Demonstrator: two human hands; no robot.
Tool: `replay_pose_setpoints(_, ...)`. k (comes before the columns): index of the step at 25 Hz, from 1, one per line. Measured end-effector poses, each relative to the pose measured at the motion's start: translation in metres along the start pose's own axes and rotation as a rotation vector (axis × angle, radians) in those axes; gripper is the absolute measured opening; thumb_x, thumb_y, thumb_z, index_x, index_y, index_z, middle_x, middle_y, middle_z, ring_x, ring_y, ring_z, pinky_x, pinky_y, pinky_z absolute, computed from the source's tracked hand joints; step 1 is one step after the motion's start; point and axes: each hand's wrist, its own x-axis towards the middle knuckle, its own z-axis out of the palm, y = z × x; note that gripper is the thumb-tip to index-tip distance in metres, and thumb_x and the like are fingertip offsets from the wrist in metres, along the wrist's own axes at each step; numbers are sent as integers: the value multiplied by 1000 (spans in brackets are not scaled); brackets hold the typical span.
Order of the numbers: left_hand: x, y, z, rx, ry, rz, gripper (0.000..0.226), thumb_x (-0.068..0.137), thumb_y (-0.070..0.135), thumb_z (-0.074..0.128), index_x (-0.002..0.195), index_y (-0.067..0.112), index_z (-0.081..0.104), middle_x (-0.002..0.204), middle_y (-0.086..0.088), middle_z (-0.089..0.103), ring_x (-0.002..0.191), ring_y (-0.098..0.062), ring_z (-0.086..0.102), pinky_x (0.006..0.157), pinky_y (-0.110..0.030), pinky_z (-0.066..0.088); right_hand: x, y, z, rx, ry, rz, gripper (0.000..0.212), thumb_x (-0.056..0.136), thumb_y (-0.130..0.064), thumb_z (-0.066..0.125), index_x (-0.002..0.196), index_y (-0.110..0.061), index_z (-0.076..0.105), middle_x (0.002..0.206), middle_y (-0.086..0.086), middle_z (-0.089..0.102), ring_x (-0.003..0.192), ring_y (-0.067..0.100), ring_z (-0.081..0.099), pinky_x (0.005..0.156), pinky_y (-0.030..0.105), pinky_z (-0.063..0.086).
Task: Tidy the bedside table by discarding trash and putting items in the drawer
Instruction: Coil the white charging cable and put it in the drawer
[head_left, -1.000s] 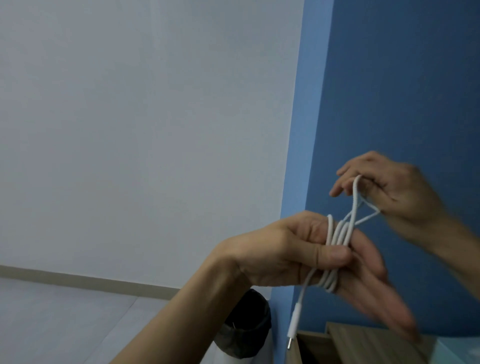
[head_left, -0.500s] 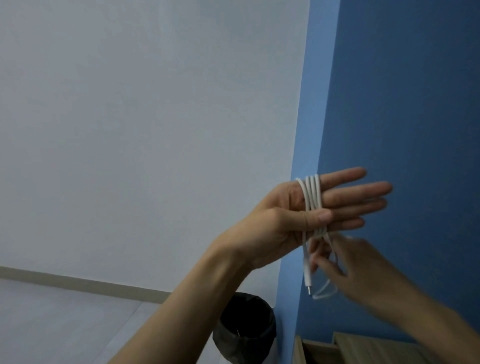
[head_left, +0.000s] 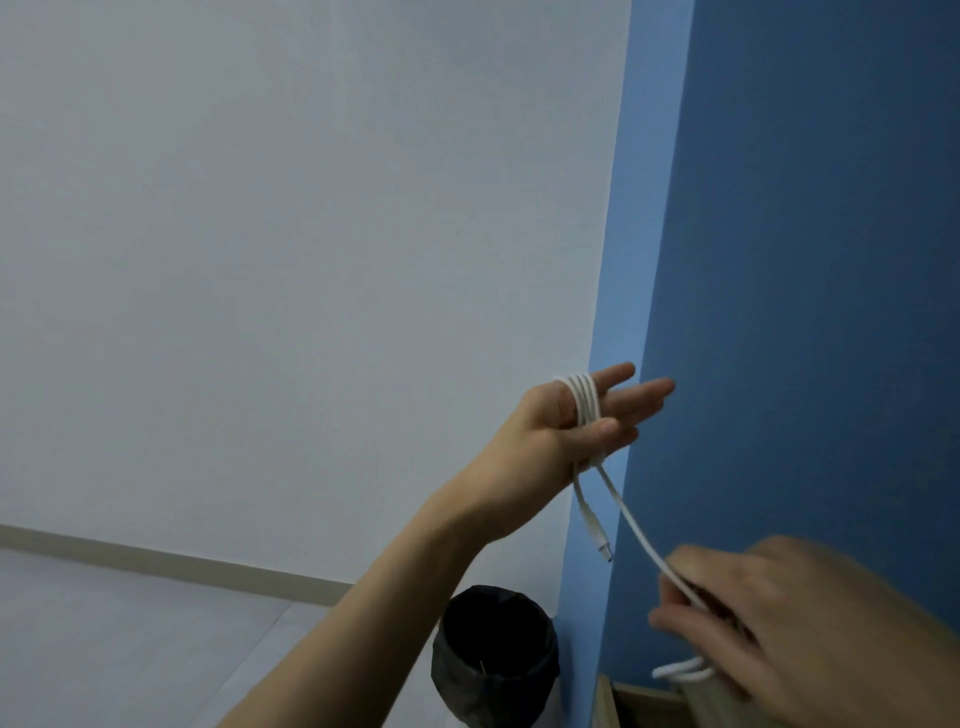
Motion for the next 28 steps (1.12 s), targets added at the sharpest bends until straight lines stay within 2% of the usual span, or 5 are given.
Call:
replay_pose_setpoints(4, -5, -1, 4, 360, -102, -31, 34, 95, -9, 35, 122, -2, 55, 122, -16, 63, 114, 3, 54, 99, -18, 44, -3, 13, -27, -100, 426, -157, 58, 91, -54, 22, 51, -29, 56, 32, -12, 40, 27, 8, 40, 34, 11, 31)
replay_pose_setpoints(11, -15, 7, 13, 320, -455, -26, 33, 98, -3, 25, 111, -16, 53, 65, -17, 60, 67, -7, 56, 75, -18, 45, 18, 24, -74, 85, 359, -269, 34, 76, -49, 56, 56, -26, 70, 35, -8, 49, 32, 9, 39, 35, 14, 28)
replay_pose_setpoints(18, -24, 1, 18, 138, -242, -52, 28, 95, 7, 34, 82, 7, 58, 46, 12, 49, 44, -1, 46, 57, -15, 44, 24, 58, -97, 422, 410, -161, 38, 71, -68, 53, 67, -34, 70, 40, -3, 47, 35, 16, 35, 37, 18, 21)
replay_pose_setpoints(23, -30, 2, 28, -72, -390, -116, 26, 93, 3, 33, 83, 11, 55, 64, -4, 71, 60, -8, 64, 67, -23, 50, 47, 73, -68, 426, 720, 7, 26, 80, -41, 56, 63, -23, 65, 47, 10, 49, 39, 13, 34, 36, 15, 21)
replay_pose_setpoints(28, -32, 10, 36, -288, -474, -60, 41, 84, -12, 31, 108, 8, 56, 114, -36, 57, 82, -16, 69, 82, -30, 52, 71, 81, -13, 577, 637, 109, 19, 81, -32, 62, 65, -24, 68, 63, 32, 58, 48, 27, 45, 46, 32, 35)
